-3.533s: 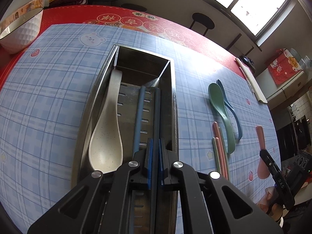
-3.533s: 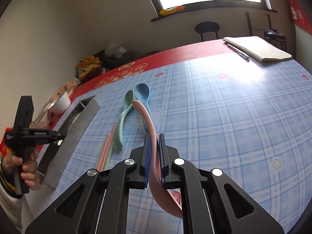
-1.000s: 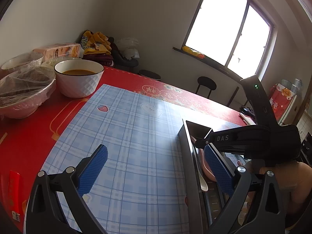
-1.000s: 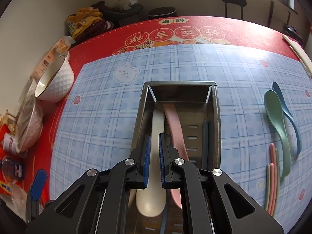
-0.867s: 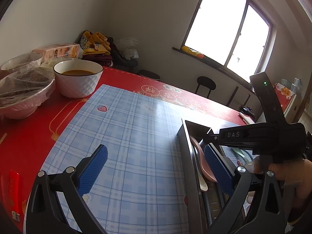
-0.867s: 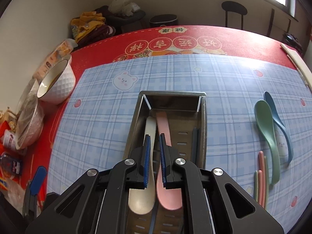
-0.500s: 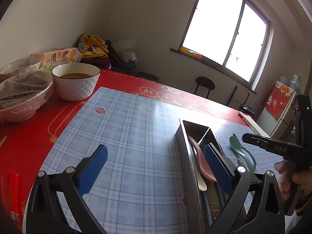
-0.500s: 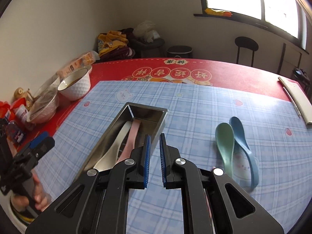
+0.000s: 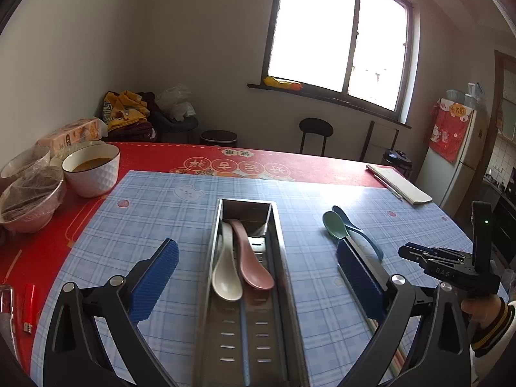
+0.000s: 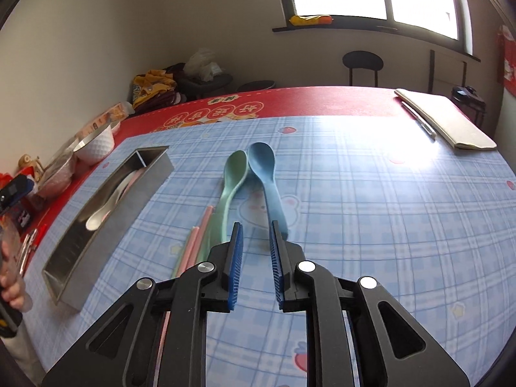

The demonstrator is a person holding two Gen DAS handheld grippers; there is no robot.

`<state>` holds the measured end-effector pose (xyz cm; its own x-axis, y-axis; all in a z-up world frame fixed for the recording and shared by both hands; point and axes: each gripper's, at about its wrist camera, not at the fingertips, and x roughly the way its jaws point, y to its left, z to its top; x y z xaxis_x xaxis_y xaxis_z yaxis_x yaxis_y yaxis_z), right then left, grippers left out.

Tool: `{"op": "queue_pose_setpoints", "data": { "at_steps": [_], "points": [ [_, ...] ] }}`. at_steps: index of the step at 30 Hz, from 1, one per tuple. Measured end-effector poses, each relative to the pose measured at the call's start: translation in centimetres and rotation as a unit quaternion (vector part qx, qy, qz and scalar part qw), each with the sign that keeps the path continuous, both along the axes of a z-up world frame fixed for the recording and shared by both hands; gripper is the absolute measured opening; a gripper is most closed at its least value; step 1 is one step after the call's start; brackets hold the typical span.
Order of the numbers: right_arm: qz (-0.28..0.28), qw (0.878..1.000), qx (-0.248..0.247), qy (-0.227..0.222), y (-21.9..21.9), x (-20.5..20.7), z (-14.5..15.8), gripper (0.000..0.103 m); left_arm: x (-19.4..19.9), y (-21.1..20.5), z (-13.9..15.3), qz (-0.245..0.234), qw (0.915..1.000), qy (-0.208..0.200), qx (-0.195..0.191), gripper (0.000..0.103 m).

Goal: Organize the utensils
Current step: 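Move the open left gripper over a green chopstick on the table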

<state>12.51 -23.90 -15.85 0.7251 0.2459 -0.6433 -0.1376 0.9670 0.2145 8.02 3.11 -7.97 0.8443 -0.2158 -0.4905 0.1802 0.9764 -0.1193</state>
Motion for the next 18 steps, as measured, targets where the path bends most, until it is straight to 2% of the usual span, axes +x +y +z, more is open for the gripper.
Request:
{"op": "queue_pose_setpoints", "data": {
  "at_steps": [3, 5, 10, 14, 18],
  "points": [
    [-0.009, 1.0, -0.012, -0.016, -0.6, -0.3, -0.2, 0.039, -0.5, -4.1, -0.8, -0.02, 0.9994, 0.023, 0.014, 0.084],
    [-0.014, 1.0, -0.009, -0.025, -1.0, -0.5, -0.3, 0.046, -0.5, -6.3, -1.8, -0.034, 0.9981, 0.047, 0.019, 0.08],
    [-0.013, 0.999, 0.02, -0.033, -1.9, -0.7, -0.1, 0.05, 0.4, -10.1, -5.0, -0.055, 0.9919, 0.108, 0.037, 0.061],
    [-0.007, 0.998, 0.057, -0.035, -2.8, -0.8, -0.2, 0.05, 1.0, -11.6, -7.3, -0.064, 0.9869, 0.14, 0.049, 0.04],
    [0.005, 0.996, 0.088, -0.03, -3.4, -0.8, -0.5, 0.054, 1.1, -12.6, -8.4, -0.069, 0.9837, 0.154, 0.062, 0.034]
  ]
}}
